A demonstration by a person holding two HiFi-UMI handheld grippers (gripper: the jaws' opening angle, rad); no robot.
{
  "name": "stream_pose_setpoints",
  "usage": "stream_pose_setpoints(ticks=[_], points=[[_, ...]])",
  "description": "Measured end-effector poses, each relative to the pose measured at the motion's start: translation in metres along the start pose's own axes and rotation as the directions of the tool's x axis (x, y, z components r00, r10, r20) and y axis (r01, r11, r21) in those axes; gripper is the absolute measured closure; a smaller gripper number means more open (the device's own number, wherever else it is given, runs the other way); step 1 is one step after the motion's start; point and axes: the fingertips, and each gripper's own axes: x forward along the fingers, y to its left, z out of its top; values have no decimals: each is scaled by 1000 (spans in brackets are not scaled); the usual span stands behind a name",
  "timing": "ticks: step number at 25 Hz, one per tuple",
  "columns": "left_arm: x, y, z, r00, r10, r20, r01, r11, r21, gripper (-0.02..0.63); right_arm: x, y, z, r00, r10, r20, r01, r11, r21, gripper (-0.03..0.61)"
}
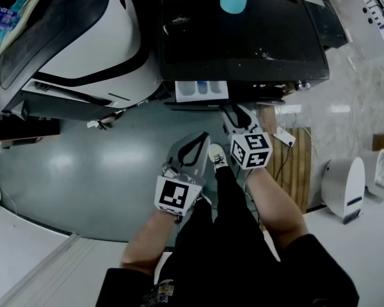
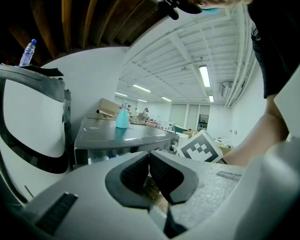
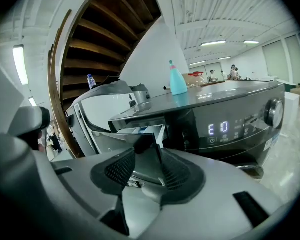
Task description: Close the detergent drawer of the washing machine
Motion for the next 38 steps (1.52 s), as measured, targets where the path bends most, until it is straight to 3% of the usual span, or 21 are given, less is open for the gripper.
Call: stream_pose_setpoints(ticks=[24,30,34,38], points=[[26,22,0,1000,9,-11,-9,1000,-18,609,42,-21,23,998,-55,15,52,987,149,408],[25,25,-2,1000,10,-17,-10,1000,-20,609,46,-25,24,997,-76,7,71,963,259,403],[23,28,-3,1000,13,-19,-13,1000,-21,609,49,-25,22,997,-82,7,73,925,372,400],[19,29,-3,1000,15,-17,-15,1000,-22,609,49,-25,21,996,-92,8,81,916,393,399]])
